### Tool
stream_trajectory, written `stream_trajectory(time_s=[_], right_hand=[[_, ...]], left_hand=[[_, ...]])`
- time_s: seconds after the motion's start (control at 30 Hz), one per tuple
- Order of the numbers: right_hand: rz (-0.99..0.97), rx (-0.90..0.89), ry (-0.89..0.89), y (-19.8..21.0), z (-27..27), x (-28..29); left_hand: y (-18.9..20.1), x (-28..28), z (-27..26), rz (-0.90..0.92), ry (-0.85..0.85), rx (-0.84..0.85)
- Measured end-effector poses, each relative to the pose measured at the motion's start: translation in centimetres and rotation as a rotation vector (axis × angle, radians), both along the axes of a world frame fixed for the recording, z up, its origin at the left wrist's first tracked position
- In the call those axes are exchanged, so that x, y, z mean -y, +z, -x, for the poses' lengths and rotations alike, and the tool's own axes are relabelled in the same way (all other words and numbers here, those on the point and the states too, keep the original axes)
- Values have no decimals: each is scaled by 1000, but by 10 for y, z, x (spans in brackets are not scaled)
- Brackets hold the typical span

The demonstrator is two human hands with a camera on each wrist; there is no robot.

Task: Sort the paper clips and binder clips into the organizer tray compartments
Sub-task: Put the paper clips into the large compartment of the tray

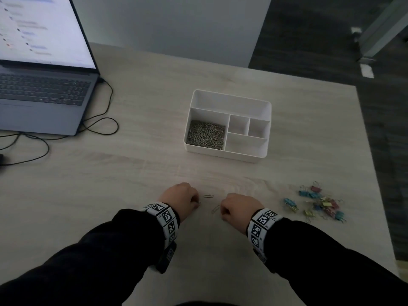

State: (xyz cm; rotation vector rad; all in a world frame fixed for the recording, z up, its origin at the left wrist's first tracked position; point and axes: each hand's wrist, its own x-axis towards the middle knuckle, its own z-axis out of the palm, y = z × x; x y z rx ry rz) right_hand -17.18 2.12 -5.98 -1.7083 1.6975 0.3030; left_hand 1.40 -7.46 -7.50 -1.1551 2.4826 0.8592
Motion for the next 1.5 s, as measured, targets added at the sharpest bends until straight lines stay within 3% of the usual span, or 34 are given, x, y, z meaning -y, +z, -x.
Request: stream_trajectory(time_s=[0.13, 0.47, 0.73, 1.1, 1.5], right_hand=[[24, -9, -65, 3, 7, -2], [-4, -9, -12, 0, -2, -6], [41, -11, -120, -1, -9, 2], [45, -27, 117, -3, -8, 26], [134, 36, -54, -8, -12, 43]], left_hand=[[1, -1, 0, -14, 17, 13], [3, -5, 0, -15, 12, 115], [4, -9, -3, 26, 29, 98], [5, 1, -9, -18, 21, 94], [3, 21, -10, -13, 131, 69]])
